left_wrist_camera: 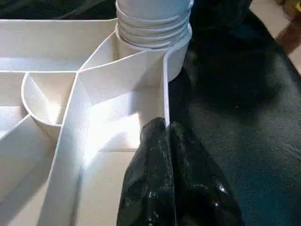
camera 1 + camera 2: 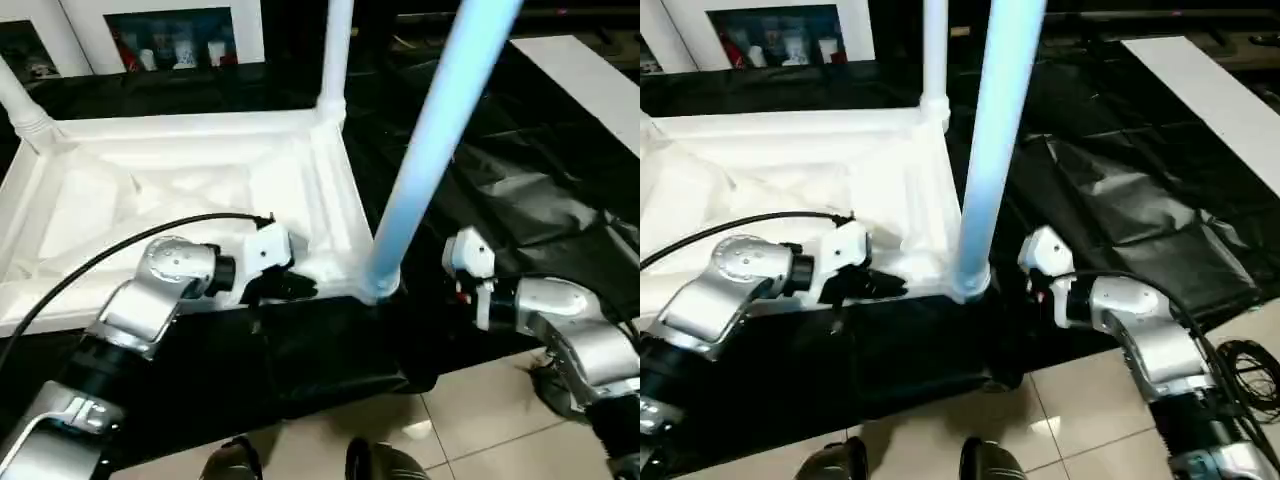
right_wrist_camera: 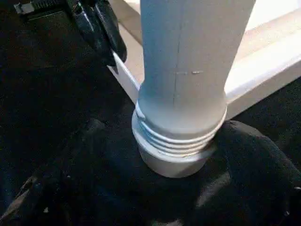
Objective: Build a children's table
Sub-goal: Rotate leg to tighten
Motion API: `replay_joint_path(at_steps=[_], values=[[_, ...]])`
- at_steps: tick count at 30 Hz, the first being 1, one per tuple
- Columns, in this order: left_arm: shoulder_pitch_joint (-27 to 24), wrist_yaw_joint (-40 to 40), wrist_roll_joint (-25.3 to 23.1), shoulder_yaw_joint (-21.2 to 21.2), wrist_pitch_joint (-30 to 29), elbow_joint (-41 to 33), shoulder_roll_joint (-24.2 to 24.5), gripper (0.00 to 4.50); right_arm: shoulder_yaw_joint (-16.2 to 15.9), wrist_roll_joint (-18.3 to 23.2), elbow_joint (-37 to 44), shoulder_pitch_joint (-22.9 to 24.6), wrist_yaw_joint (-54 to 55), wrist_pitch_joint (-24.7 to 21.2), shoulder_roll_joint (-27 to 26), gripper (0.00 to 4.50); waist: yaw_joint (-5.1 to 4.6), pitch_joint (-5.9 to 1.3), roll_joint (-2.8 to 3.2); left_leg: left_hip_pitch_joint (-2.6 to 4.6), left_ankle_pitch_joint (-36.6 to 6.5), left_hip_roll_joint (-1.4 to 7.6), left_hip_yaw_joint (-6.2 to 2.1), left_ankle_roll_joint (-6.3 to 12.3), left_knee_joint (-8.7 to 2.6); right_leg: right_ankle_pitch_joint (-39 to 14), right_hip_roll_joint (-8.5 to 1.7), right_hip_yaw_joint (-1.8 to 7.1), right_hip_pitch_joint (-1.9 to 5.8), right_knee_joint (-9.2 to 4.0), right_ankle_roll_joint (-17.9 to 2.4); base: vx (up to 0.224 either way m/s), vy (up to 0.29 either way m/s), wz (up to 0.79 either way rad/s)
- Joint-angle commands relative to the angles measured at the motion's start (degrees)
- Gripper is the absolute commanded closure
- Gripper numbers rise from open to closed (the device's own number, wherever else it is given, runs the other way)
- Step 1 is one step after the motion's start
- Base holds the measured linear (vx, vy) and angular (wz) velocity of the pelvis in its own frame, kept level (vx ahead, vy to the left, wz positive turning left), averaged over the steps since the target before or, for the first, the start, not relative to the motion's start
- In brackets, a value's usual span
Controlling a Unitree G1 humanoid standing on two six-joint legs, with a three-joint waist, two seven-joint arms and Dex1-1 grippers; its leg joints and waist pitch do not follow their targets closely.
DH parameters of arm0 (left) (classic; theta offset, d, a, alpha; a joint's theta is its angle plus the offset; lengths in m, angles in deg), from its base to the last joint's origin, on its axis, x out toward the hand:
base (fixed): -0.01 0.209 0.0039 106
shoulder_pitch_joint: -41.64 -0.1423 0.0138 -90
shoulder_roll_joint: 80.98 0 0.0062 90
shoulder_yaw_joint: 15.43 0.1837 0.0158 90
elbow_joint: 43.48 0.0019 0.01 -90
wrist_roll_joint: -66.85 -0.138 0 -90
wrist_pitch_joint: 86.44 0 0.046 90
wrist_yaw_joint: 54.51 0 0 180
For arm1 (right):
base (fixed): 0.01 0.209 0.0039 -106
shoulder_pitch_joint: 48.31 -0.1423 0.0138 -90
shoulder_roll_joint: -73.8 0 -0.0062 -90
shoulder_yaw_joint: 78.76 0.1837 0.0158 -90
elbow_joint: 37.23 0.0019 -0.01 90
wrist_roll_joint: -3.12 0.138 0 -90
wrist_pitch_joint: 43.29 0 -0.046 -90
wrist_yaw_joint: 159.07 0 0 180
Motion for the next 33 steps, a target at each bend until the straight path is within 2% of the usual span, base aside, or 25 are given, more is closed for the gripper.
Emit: replay_joint_path(at_steps=[1, 4, 10, 16, 17, 19, 23, 27, 28, 33], values=[[-1.4, 2.0, 0.7, 2.7, -0.3, -0.8, -0.5, 4.5, -1.4, -0.7, 0.8, -0.2, -1.1, 0.0, 0.1, 0.53, 0.1, -3.84, -0.39, 0.91, -10.7, 1.36, -0.55, 5.03, -2.98, -14.8, -3.83, 2.7, 3.19, -4.49, -11.5, 0.0, 0.0, 0.0], [-1.5, 2.2, 0.7, 2.7, -0.3, -1.1, -0.3, 4.5, -1.0, -1.8, -1.1, -1.5, 0.3, 1.5, -1.5, 0.53, 0.11, -3.96, -0.38, 0.91, -9.9, 1.34, -0.55, 5.01, -2.91, -13.7, -3.82, 2.68, 3.16, -4.27, -11.7, 0.0, 0.0, 0.0], [-1.7, 2.6, 0.3, 2.6, -0.7, -1.5, -0.1, 4.5, -0.4, -0.8, -1.5, -2.5, 0.7, 1.2, -2.8, 0.53, 0.23, -4.27, -0.28, 0.88, -7.1, 1.28, -0.43, 6.07, -2.68, -7.1, -3.59, 2.66, 3.49, -3.5, -13.5, 0.0, 0.0, 0.0], [-1.9, 2.6, 0.2, 2.6, -1.0, -1.9, 0.2, 4.5, -1.0, -0.4, -2.0, -2.8, -0.1, 0.7, -2.9, 0.53, 0.3, -4.21, -0.35, 0.92, -8.1, 1.25, -0.46, 5.72, -2.71, -8.6, -3.68, 2.65, 3.55, -3.63, -13.1, 0.0, 0.0, 0.0], [-2.0, 2.6, 0.2, 2.6, -1.0, -1.9, 0.2, 4.5, -1.0, -0.6, -2.2, -2.9, -0.3, 0.7, -2.9, 0.78, 0.29, -4.22, -0.33, 0.93, -8.1, 1.26, -0.45, 5.69, -2.69, -8.6, -3.68, 2.67, 3.52, -3.65, -13.1, 0.0, 0.0, 0.0], [-2.0, 2.6, 0.2, 2.7, -1.0, -2.0, 0.3, 4.5, -1.0, -1.0, -2.7, -2.9, -0.6, 1.1, -3.0, 0.78, 0.27, -4.24, -0.31, 0.87, -7.9, 1.24, -0.45, 5.76, -2.65, -8.1, -3.65, 2.67, 3.56, -3.58, -13.3, 0.0, 0.0, 0.0], [-2.0, 2.5, 0.2, 2.7, -1.2, -2.1, 0.4, 4.5, -0.6, -1.3, -3.4, -3.1, -0.8, 1.4, -3.3, 1.18, 0.27, -4.26, -0.3, 0.93, -7.8, 1.25, -0.45, 5.81, -2.64, -7.7, -3.64, 2.65, 3.57, -3.53, -13.4, 0.0, 0.0, 0.0], [-2.0, 2.6, 0.1, 2.6, -1.2, -2.0, 0.4, 4.5, -0.5, -0.9, -3.5, -3.3, -0.7, 0.9, -3.7, 1.32, 0.28, -4.26, -0.24, 0.98, -7.8, 1.25, -0.43, 5.85, -2.62, -7.6, -3.61, 2.64, 3.55, -3.53, -13.6, 0.0, 0.0, 0.0], [-2.0, 2.6, 0.1, 2.6, -1.2, -2.0, 0.4, 4.5, -0.5, -0.9, -3.5, -3.3, -0.7, 0.9, -3.7, 1.61, 0.3, -4.24, -0.21, 0.93, -7.8, 1.23, -0.45, 5.78, -2.63, -7.7, -3.62, 2.66, 3.6, -3.53, -13.6, 0.0, 0.0, 0.0], [-2.0, 2.7, 0.1, 2.6, -1.3, -2.0, 0.4, 4.5, -0.6, -0.9, -3.8, -3.2, -0.7, 1.2, -3.9, 1.8, 0.33, -4.27, -0.21, 0.97, -7.5, 1.24, -0.44, 6.0, -2.58, -7.0, -3.61, 2.65, 3.57, -3.45, -13.8, 0.0, 0.0, 0.0]])
